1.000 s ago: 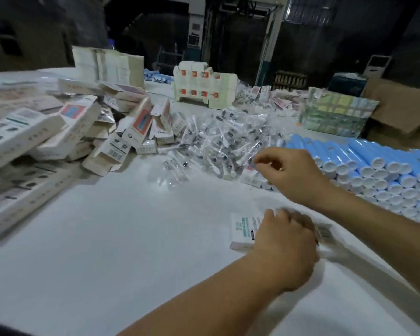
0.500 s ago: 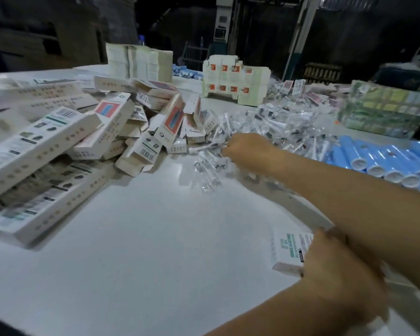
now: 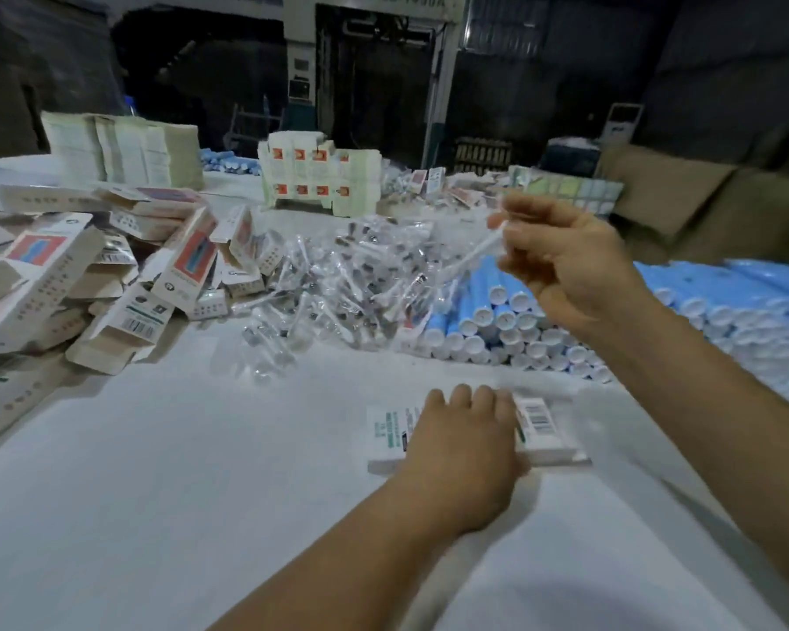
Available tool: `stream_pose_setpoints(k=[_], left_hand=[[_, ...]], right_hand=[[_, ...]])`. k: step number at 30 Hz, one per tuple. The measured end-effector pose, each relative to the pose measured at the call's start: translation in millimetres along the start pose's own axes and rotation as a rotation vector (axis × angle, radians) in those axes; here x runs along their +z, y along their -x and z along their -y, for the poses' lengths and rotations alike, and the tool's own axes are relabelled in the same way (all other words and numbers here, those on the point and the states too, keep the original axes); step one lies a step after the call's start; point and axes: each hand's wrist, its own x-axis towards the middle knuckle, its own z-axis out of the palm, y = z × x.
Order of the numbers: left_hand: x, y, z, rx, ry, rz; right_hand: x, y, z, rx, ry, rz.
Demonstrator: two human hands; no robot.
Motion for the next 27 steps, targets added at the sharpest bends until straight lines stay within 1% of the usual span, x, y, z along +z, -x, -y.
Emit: stream_pose_setpoints(k=[3,5,7,9,13,15,19,22,24,27], left_hand=[[-3.9,-0.3,3.3,-0.007,0.015,-0.082],[-3.8,-3.0,4.4,-0.034,0.028,-0.104],[-1.8,-4.9,6.6,-0.039,0.014,-0.096],[-2.4,-5.6,4.1,-0.043,-0.009,-0.097],[-3.8,-6.2,-3.1,-0.065,-0.034,-0.101],[-3.6,-5.9,-6.2,-0.069,-0.040,-0.101],[-3.1,-9.5,-13.3,-0.069,-0.051,-0.087],[-3.4,-10.7,-13.4,-0.081,-0.015,-0.124],[-2.7,-11.5,-15.7,-0.073,-0.040,-0.117],[-2.0,-12.6,-17.9,-0.071,-0.042,-0.127]], right_hand=[[-66.1,36.1,3.1,-0.020,-0.099,-0.295],[-98.4,59.2,-7.4,-0.010,-0.139,-0.440],[-117.7,77.1,-23.5,0.023,-0.145,-0.524],[-126.9,86.8,-39.0,0.048,-0.135,-0.570],[-122.7,89.4,-58.2,0.054,-0.029,-0.599],[-109.9,88.3,-66.0,0.054,0.035,-0.581],[-95.8,92.0,-77.4,0.012,0.330,-0.615],[-90.3,98.1,-81.9,0.040,0.404,-0.610],[-84.9,100.1,-83.5,0.067,0.431,-0.545],[-79.7,99.8,-79.6,0.131,0.354,-0.389]])
